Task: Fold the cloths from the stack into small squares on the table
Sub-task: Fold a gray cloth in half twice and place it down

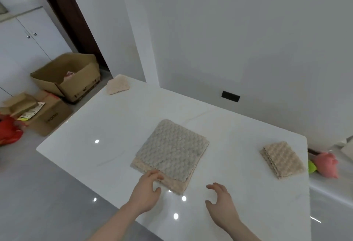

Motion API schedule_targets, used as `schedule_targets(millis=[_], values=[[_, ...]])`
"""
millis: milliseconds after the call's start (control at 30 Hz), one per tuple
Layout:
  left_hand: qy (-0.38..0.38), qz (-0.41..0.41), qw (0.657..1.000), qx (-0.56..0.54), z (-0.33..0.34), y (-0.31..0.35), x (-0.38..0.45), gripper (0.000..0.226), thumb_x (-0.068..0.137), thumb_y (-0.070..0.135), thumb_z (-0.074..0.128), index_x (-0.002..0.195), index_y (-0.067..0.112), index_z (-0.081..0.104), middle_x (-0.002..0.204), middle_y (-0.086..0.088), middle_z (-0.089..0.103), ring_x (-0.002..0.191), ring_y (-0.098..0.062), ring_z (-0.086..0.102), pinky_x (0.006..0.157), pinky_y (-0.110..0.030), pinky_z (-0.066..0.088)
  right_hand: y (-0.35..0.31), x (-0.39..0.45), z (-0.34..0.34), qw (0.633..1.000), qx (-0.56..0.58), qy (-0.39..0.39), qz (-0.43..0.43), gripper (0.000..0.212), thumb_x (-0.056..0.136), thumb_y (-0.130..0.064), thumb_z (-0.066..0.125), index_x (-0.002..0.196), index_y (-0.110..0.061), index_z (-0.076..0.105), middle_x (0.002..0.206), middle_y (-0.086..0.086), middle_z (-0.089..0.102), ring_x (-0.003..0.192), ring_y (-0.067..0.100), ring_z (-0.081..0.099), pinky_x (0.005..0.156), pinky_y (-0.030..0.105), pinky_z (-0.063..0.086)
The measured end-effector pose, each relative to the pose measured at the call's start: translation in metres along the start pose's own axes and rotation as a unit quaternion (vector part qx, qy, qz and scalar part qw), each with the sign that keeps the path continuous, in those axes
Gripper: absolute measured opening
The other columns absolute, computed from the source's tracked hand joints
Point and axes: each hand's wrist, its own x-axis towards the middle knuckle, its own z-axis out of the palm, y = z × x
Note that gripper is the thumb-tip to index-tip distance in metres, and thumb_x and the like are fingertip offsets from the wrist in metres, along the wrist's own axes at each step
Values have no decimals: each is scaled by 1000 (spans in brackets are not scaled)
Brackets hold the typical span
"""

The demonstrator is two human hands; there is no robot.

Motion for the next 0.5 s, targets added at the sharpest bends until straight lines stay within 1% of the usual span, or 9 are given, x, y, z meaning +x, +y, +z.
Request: schedule_targets(millis=[100, 167, 267, 333, 367, 433, 500], values=[[2, 8, 1000, -9, -16, -11, -21, 33, 95, 18, 57, 122, 37, 59, 139, 24, 35, 129, 0, 36, 101, -12, 25, -25, -12, 13, 1000, 4, -3, -29, 47, 89, -21, 66, 131, -38, 55, 153, -14, 36, 138, 9, 43, 109, 23, 36], [8, 5, 1000, -14, -26, -18, -37, 32, 95, 20, 57, 123, 37, 59, 142, 23, 36, 132, -2, 37, 104, -14, 27, -37, -17, 18, 999, 12, 0, -39, 46, 89, -21, 66, 131, -36, 55, 151, -15, 38, 134, 6, 45, 104, 20, 35], [20, -1, 1000, -11, -35, -27, -61, 33, 94, 21, 59, 123, 36, 60, 144, 22, 39, 132, -2, 41, 104, -15, 30, -49, -29, 23, 997, 45, 13, -56, 44, 90, -18, 65, 130, -34, 56, 143, -16, 44, 113, -2, 49, 94, 16, 37], [19, 6, 1000, -3, -43, -35, -77, 32, 93, 22, 60, 119, 39, 60, 141, 24, 40, 130, 1, 42, 103, -15, 31, -54, -41, 31, 996, 64, 17, -56, 42, 91, -18, 65, 130, -33, 56, 138, -17, 46, 99, -3, 54, 83, 14, 41], [19, 12, 1000, 3, -48, -39, -84, 32, 92, 22, 61, 118, 42, 60, 141, 25, 40, 130, 1, 42, 102, -15, 31, -56, -47, 37, 996, 74, 20, -56, 42, 91, -17, 65, 130, -33, 56, 137, -17, 46, 97, -2, 55, 81, 14, 41], [15, 19, 1000, 10, -55, -48, -93, 32, 91, 23, 61, 115, 44, 60, 140, 25, 41, 131, 1, 42, 104, -17, 32, -57, -59, 48, 994, 90, 23, -53, 41, 91, -18, 65, 127, -34, 57, 136, -15, 47, 101, 0, 53, 85, 16, 41], [14, 22, 1000, 12, -63, -54, -100, 32, 91, 23, 61, 115, 44, 60, 139, 25, 41, 131, 1, 43, 105, -18, 33, -59, -71, 58, 994, 96, 25, -52, 40, 90, -18, 65, 125, -35, 57, 134, -16, 48, 102, 1, 53, 85, 17, 41]])
